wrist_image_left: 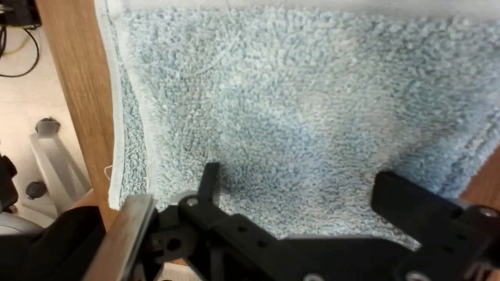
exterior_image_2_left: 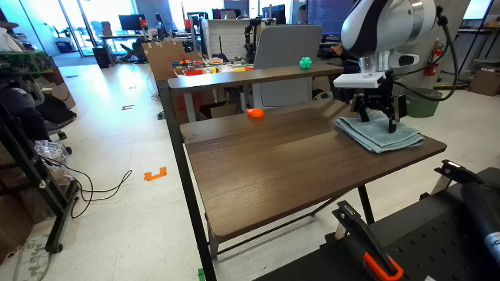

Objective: Wipe the table

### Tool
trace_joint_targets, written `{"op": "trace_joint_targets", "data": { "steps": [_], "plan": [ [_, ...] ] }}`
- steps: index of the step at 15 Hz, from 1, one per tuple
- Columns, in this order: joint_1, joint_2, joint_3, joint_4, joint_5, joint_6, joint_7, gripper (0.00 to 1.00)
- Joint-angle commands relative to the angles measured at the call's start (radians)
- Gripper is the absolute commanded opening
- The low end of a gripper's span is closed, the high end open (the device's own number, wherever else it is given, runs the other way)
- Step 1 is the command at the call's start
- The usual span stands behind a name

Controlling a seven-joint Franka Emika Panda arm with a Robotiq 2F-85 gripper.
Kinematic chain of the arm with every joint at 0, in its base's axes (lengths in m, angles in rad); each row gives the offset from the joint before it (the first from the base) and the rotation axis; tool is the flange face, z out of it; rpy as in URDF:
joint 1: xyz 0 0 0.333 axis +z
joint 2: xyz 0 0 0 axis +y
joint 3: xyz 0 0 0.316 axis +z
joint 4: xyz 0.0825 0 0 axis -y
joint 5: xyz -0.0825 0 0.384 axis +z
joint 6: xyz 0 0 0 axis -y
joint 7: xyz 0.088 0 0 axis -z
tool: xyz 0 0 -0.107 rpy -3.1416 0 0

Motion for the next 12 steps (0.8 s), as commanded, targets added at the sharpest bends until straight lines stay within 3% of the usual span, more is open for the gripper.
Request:
{"op": "trace_joint_targets", "data": {
  "steps": [1,3,12],
  "plan": [
    [-0.013,0.145,-0.021,0.198,0.022,-0.110,0.172,1.00],
    [-0.035,0.195,-0.015,0.276,0.036,-0.150,0.267,1.00],
    [-0.137,0.370,0.081,0.607,0.187,-0.047,0.557,1.00]
  ]
}}
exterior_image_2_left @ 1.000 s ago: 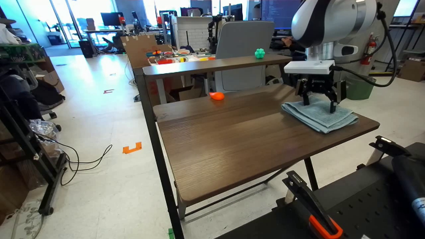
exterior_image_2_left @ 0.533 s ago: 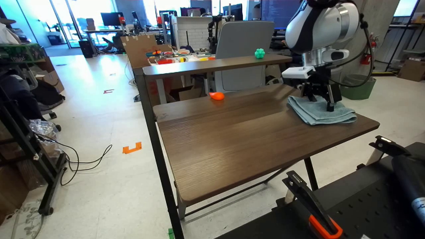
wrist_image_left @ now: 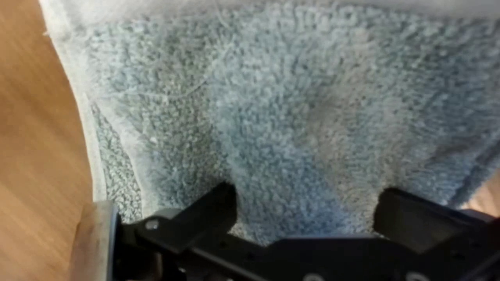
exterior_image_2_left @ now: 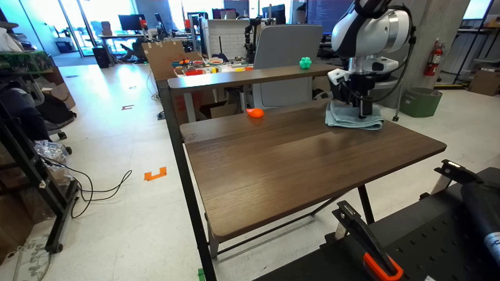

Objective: Wipe the table

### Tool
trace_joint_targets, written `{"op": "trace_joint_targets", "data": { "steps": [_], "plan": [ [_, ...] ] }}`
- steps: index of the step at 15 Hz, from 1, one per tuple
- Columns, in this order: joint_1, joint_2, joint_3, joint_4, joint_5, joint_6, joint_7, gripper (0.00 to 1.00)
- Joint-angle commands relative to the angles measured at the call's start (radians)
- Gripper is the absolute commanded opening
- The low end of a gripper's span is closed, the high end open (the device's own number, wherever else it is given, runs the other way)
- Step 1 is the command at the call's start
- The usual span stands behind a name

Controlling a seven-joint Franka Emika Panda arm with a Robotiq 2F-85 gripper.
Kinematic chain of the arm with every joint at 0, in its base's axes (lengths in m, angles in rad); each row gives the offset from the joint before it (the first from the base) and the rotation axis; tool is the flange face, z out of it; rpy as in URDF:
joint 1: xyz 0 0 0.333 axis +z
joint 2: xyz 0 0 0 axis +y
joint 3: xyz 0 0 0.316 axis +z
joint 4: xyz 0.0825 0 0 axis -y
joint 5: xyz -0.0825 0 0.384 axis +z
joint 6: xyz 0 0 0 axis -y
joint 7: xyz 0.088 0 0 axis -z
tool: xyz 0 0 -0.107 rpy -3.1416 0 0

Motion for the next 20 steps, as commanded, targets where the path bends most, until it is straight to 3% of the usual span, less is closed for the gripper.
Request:
{"op": "trace_joint_targets", "data": {
  "steps": [1,7,10,15,20],
  "plan": [
    [-0.033,0.116,0.063,0.154,0.063,0.097,0.109,1.00],
    [0.015,0.120,0.153,0.078,0.074,0.458,0.084,1.00],
    [0.020,0.091,0.209,0.010,0.082,0.561,0.019,1.00],
    [-0.002,0.037,0.288,-0.080,0.111,0.609,-0.110,1.00],
    [-0.025,-0.092,0.284,-0.246,0.115,0.550,-0.249,1.00]
  ]
}}
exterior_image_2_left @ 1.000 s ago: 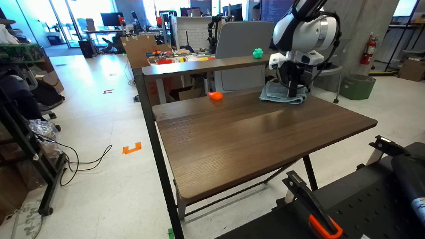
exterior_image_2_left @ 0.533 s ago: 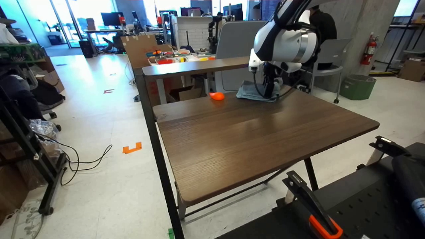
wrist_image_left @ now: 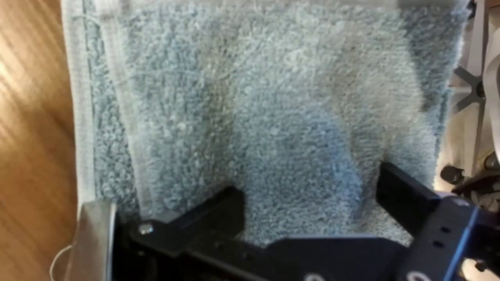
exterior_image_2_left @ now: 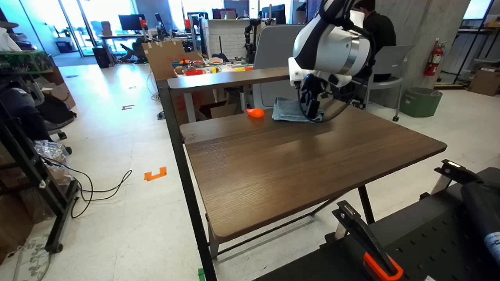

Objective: Wipe the table

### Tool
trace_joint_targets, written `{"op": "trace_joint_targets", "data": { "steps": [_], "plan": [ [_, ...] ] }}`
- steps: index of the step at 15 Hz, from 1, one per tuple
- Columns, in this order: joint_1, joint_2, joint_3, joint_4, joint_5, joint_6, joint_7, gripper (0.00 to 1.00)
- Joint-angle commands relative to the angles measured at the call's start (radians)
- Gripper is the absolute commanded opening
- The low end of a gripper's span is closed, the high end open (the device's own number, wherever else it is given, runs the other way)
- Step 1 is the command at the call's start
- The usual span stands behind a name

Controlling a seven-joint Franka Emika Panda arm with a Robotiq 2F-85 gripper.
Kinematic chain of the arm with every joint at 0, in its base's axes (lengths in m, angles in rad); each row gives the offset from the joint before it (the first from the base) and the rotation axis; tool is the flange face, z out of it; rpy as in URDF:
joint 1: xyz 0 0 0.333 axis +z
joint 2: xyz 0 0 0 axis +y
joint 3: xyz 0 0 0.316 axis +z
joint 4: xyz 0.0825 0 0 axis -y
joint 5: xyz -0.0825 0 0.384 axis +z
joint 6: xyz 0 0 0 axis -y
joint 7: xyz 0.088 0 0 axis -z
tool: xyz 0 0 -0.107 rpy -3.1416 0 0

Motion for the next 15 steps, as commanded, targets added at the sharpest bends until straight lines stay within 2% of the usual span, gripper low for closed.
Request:
{"op": "trace_joint_targets", "data": {
  "steps": [1,3,8,11,15],
  "plan": [
    [-0.032,-0.131,0.009,-0.199,0.031,-0.035,-0.138,1.00],
    [-0.044,-0.191,-0.002,-0.285,0.024,-0.054,-0.210,1.00],
    [-0.041,-0.340,-0.069,-0.454,-0.003,-0.186,-0.405,1.00],
    [0.021,-0.375,-0.129,-0.487,-0.043,-0.299,-0.452,1.00],
    [0.136,-0.329,-0.176,-0.458,-0.139,-0.429,-0.420,1.00]
  ]
}}
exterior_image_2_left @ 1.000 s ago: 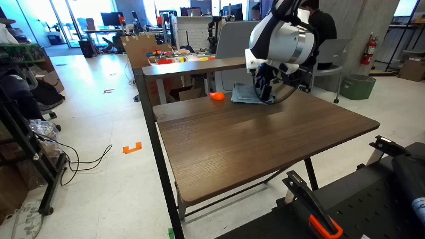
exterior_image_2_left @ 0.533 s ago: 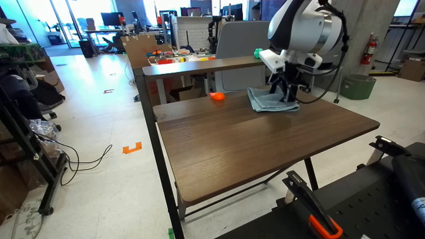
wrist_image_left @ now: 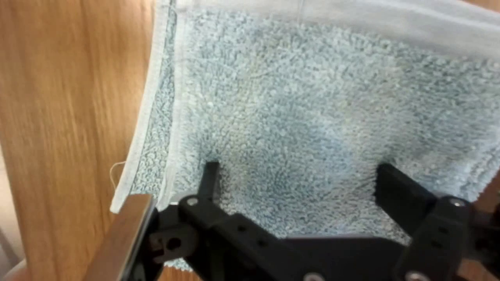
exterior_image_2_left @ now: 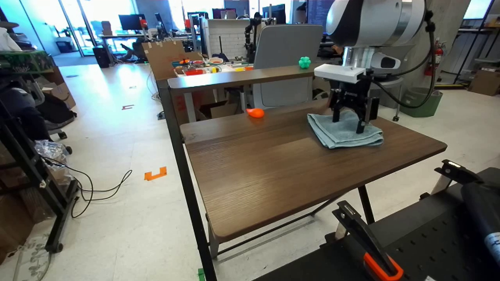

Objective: Wipe the table

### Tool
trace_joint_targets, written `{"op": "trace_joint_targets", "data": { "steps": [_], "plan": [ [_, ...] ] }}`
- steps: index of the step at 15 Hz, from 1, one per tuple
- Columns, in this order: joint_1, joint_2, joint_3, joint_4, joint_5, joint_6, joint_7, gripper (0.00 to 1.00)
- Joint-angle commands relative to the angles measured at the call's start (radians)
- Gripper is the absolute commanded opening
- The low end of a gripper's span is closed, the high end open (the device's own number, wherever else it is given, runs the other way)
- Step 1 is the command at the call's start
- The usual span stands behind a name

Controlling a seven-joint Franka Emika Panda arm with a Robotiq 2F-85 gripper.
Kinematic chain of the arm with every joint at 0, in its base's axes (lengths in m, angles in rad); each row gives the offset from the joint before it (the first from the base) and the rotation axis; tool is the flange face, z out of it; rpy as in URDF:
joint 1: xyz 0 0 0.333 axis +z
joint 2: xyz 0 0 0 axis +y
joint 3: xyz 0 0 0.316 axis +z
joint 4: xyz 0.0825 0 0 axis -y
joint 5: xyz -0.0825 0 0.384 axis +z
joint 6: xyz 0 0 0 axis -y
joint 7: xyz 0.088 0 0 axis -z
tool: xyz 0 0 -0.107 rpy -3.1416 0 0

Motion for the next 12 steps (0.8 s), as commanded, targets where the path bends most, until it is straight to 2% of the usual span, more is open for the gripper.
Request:
{"op": "trace_joint_targets", "data": {
  "steps": [1,3,6,12],
  "plan": [
    [0.117,0.023,-0.047,0.008,-0.086,-0.116,0.031,1.00],
    [0.166,0.052,-0.047,0.020,-0.126,-0.149,0.052,1.00],
    [0.225,0.088,-0.041,0.023,-0.155,-0.111,0.103,1.00],
    [0.258,0.091,0.003,0.002,-0.128,0.010,0.125,1.00]
  ]
}}
